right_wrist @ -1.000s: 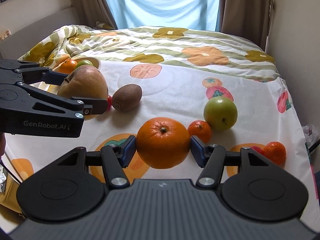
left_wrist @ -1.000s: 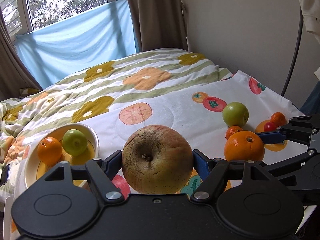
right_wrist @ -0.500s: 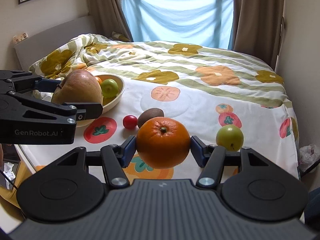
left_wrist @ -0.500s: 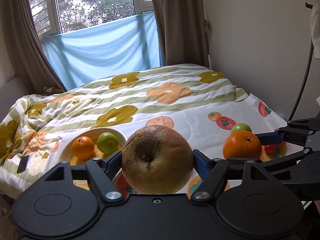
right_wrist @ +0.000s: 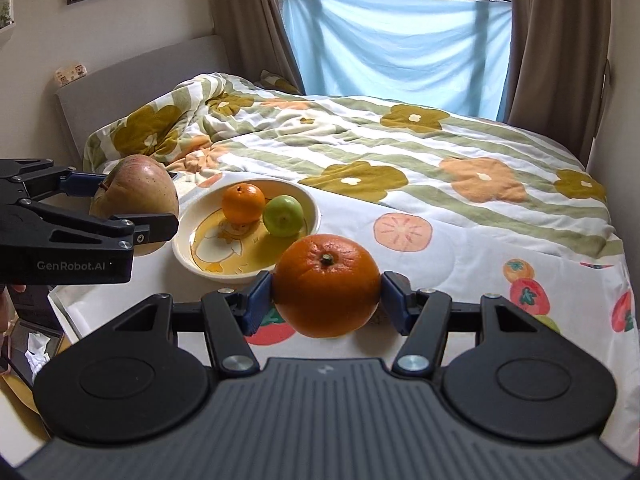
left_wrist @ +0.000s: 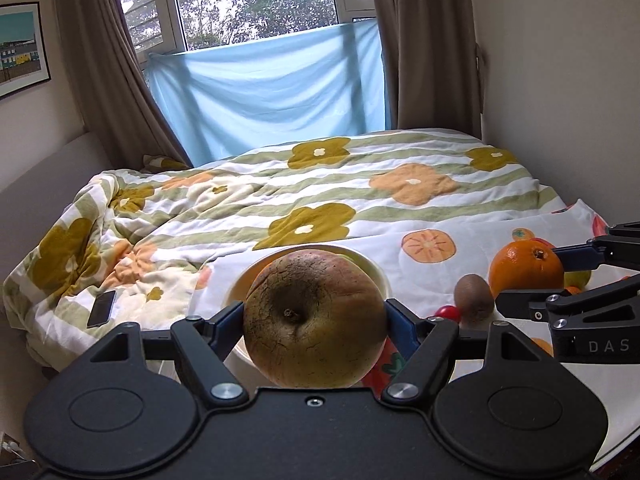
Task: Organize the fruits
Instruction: 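Carry the pale apple with the left tool to the bowl while the right tool carries the orange, then open the left tool to set the apple in the bowl while the right tool releases the orange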
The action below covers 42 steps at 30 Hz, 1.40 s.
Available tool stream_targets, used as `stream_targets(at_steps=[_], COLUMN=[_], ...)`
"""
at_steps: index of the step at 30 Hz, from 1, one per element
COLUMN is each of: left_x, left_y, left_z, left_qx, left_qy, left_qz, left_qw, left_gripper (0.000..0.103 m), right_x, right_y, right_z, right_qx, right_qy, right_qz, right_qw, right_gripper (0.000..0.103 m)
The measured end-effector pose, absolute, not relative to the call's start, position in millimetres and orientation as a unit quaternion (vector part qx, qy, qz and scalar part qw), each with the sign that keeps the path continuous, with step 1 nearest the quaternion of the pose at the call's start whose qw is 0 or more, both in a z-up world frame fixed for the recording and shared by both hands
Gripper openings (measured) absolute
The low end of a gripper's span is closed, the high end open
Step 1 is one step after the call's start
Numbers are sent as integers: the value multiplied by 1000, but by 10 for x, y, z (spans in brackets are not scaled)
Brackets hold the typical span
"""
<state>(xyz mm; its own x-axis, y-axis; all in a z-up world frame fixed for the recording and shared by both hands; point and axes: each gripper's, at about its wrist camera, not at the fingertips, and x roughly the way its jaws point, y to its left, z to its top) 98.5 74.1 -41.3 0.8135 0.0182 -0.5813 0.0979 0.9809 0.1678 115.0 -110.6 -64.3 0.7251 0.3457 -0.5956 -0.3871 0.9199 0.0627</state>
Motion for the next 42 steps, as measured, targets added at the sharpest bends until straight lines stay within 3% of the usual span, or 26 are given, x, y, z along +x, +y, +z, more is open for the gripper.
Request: stream_targets(at_steps=[16, 36, 40, 42], left_x=[1757, 2172, 2184, 2155], left_y=[1526, 1438, 1424, 1411], left_z=[-825, -1348, -1352, -1323], left_qx=[122, 178, 181, 190], left_qy=[332, 366, 366, 358], left_qz=[-72, -130, -136, -132], left_qw=[933, 904, 903, 905], left_gripper=[78, 78, 80, 87], right_x=[1834, 2125, 2124, 2121], right_y=[-204, -28, -35, -38], right_z=[-893, -1120, -1112, -1104], right_qx=[-11, 5, 3, 3], right_qy=[340, 359, 360, 360], right_qz=[153, 102, 97, 96], right_qw=[928, 928, 928, 928], right_gripper=[74, 74, 74, 74])
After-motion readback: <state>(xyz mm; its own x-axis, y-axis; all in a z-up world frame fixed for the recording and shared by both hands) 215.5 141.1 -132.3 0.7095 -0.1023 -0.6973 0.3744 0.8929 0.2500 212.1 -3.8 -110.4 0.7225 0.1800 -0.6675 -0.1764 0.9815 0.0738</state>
